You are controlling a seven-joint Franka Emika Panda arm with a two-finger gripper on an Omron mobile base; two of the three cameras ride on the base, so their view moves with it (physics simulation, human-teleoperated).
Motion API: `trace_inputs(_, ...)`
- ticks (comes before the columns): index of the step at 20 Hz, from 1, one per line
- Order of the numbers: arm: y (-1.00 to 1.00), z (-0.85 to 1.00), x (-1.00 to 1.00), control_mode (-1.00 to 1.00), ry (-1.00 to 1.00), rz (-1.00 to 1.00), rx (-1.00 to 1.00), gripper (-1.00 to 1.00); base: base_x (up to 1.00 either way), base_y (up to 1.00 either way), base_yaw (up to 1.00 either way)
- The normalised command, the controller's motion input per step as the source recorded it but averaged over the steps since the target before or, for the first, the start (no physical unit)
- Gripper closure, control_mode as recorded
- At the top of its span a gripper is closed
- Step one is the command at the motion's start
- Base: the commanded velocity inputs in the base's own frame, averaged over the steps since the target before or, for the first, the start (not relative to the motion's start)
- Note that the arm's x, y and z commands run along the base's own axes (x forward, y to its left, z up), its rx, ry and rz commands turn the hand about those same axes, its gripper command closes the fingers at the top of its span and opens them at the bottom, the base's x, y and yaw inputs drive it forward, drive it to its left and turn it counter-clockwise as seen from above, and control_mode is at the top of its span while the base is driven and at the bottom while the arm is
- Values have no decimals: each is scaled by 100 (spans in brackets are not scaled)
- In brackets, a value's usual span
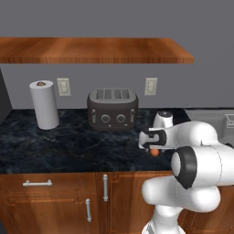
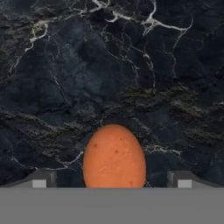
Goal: Gather the eggs and milk located in the vicinity of the sink area and place them right next to the bowl.
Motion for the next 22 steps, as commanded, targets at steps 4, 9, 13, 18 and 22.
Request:
trace_inputs(4, 0, -4, 12, -100, 3, 0, 0, -100, 0, 0, 0)
trace_inputs(9, -1, -16, 0, -100, 8, 0, 0, -100, 0, 0, 0)
trace_inputs(13, -1, -21, 0, -100, 9, 0, 0, -100, 0, 0, 0)
trace_inputs(18, 0, -17, 0, -100, 9, 0, -1, -100, 0, 0, 0)
trace_inputs(22, 0, -19, 2, -100, 5, 0, -2, -100, 0, 0, 0)
